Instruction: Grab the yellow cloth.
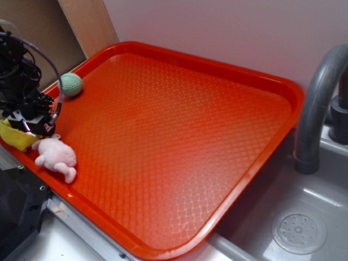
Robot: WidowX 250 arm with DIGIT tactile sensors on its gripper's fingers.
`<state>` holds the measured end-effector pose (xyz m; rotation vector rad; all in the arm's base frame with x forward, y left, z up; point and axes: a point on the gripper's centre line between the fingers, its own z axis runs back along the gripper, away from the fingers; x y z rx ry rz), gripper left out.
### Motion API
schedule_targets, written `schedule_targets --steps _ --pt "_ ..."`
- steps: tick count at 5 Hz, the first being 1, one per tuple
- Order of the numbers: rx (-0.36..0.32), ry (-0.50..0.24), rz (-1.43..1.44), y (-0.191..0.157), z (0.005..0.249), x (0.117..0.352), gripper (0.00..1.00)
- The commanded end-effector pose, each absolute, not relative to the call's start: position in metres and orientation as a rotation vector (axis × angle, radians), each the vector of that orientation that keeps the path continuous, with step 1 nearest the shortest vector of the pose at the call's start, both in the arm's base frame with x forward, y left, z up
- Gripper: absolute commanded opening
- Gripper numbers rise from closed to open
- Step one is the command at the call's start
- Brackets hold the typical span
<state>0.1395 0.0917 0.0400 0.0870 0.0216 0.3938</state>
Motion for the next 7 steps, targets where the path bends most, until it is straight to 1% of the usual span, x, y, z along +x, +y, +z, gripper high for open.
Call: schedule_targets --steps 1,2,3,4,5,6,7 --pt "0.028 -0.176 -0.094 0.017 0.149 0.171 0.00" --pt "-0.007 -0.127 -0.293 -0.013 0.192 0.174 0.00" --pt "-0.008 -0.063 -0.162 0.004 0.177 0.170 0.79" --pt "-0.008 0.015 -0.010 0.043 0.144 0.162 1.00" --pt "-0.003 0.077 0.155 0.088 0.107 0.141 1.00" --pt "0.000 0.150 0.243 0.106 0.085 0.123 1.00" --pt "0.004 0.214 0.269 0.111 0.065 0.107 1.00"
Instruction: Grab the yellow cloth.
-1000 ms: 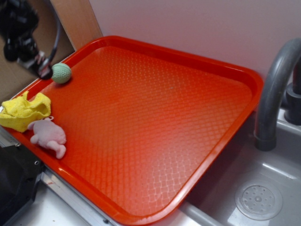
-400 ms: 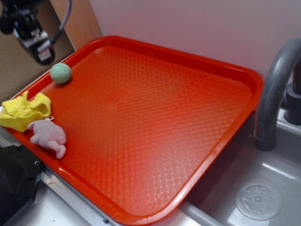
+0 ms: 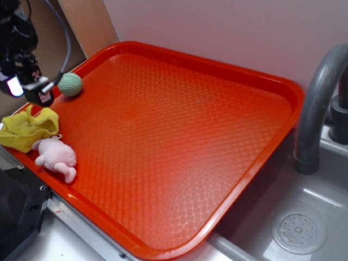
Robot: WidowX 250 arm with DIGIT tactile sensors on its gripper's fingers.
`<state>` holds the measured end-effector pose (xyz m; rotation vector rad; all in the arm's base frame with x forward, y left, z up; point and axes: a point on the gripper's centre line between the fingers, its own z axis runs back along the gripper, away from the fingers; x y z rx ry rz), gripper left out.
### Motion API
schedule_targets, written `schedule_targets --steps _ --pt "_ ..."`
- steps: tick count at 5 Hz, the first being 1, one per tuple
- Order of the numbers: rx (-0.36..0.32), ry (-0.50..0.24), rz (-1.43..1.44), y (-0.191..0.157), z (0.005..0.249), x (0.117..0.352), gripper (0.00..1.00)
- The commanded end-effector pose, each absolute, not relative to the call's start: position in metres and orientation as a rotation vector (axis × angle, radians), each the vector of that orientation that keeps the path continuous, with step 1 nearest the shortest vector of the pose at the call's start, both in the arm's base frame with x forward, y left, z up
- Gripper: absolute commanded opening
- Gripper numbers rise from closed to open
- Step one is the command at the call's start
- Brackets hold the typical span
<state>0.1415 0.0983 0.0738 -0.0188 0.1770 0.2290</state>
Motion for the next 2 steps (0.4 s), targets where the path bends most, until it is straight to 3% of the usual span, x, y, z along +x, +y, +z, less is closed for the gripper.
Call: schedule_targets --steps 1,2 --pt "0.019 0.273 0.252 0.106 0.044 0.101 1.00" --pt "0.026 0.313 0.264 0.113 0.029 0.095 1.00"
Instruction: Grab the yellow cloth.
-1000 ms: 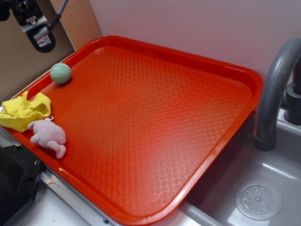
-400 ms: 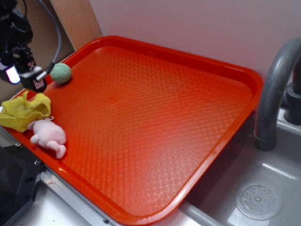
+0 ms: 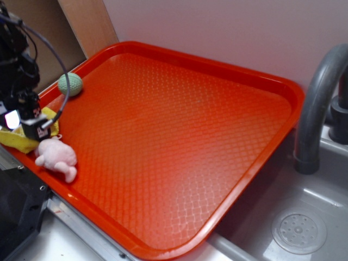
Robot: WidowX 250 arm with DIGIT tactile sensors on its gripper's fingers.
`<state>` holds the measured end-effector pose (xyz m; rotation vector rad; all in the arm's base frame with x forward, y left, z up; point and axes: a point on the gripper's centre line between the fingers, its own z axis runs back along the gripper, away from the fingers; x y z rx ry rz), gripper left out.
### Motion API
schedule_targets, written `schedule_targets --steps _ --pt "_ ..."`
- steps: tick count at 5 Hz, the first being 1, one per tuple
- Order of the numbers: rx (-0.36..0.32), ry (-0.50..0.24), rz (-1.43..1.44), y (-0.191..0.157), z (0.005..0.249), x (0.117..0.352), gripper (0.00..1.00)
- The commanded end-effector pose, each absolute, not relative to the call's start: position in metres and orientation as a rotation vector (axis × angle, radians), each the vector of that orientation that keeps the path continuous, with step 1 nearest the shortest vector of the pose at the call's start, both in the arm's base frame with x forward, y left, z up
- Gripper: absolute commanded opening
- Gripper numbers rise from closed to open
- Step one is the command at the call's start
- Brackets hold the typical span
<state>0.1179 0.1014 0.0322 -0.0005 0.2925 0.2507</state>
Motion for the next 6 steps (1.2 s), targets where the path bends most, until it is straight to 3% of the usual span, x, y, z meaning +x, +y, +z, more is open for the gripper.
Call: schedule_targets --steps 1,2,6 --pt "0.041 0.347 0.254 0.113 0.011 0.094 1.00" --pt "0.066 0.350 0.262 0.109 0.011 0.096 0.00" --pt "0.057 0.293 0.165 0.103 0.029 0.105 0.00"
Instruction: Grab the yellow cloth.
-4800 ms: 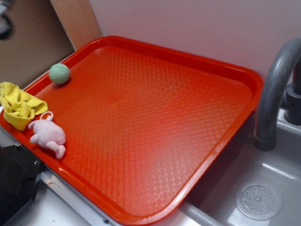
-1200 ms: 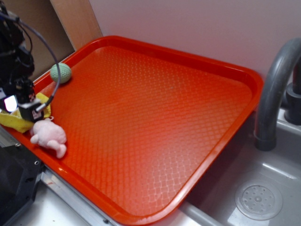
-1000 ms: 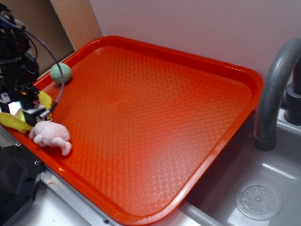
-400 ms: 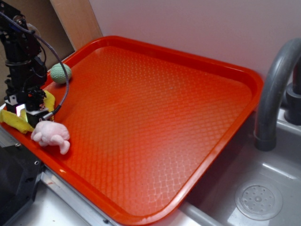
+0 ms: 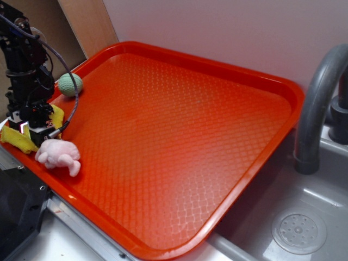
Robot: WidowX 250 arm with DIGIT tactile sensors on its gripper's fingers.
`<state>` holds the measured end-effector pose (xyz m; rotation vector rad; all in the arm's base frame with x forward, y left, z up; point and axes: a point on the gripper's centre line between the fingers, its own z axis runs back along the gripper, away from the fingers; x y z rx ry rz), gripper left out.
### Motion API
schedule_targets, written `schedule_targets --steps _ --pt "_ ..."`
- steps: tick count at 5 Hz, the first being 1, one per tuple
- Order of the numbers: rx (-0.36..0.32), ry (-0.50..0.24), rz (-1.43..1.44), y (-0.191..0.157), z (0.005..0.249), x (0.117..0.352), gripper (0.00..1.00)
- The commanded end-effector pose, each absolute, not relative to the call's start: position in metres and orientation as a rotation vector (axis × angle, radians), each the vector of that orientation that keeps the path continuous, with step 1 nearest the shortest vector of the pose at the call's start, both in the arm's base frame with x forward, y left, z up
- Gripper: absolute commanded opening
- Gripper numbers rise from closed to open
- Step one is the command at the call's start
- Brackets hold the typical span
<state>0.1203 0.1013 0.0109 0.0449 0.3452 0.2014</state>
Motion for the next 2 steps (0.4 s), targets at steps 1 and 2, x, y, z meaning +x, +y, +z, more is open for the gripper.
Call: schedule_targets --steps 1,2 --pt "0.070 0.135 0.078 0.087 0.076 0.122 0.00" --pt "0.078 -0.043 -0.037 0.049 0.125 0.158 0.00"
